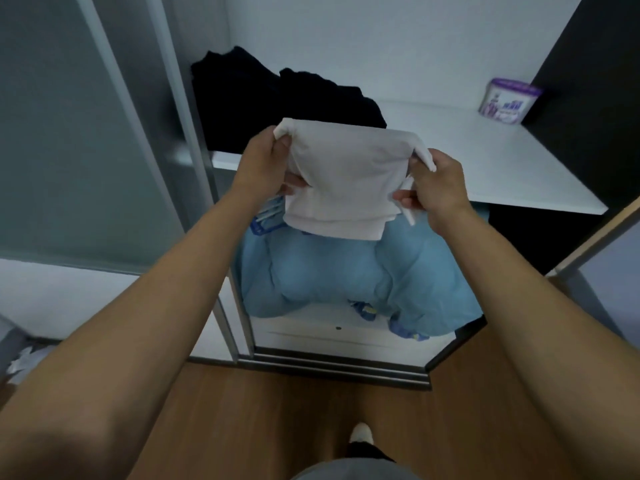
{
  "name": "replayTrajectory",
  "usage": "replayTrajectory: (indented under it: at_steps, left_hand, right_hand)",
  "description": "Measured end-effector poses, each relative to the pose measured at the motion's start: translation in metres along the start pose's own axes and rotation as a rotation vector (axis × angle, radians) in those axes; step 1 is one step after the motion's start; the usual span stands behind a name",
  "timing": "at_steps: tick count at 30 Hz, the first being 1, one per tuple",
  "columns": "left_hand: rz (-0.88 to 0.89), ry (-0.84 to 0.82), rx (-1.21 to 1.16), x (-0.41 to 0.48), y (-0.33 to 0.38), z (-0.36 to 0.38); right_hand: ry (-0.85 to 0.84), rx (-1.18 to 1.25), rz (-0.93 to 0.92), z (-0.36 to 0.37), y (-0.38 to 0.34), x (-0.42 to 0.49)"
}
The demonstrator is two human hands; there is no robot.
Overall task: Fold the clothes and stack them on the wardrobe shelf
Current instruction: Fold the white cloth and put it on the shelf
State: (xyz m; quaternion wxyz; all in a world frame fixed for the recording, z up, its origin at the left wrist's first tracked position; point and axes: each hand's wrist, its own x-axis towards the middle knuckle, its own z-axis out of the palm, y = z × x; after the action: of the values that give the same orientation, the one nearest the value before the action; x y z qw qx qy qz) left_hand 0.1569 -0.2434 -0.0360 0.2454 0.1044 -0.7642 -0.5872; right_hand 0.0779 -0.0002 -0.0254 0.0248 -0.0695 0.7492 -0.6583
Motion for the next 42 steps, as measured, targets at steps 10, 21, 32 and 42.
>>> replayTrajectory:
  at_steps: [10, 21, 32, 42]
  left_hand:
    - [-0.019, 0.123, -0.539, 0.089, 0.020, 0.022]
    - [0.169, 0.307, -0.476, 0.208, 0.043, 0.033]
    - [-0.011, 0.165, 0.816, 0.261, 0.000, 0.039]
    - [-0.015, -0.171, 1.060, 0.287, -0.028, 0.067]
  right_hand:
    - [-0.094, 0.471, -0.142, 0.008, -0.033, 0.108]
    - [-0.153, 0.531, -0.322, 0.048, -0.048, 0.232]
    - [-0.058, -0.538, -0.242, 0.052, -0.013, 0.284]
    - [-0.385, -0.883, -0.412, 0.131, 0.003, 0.298]
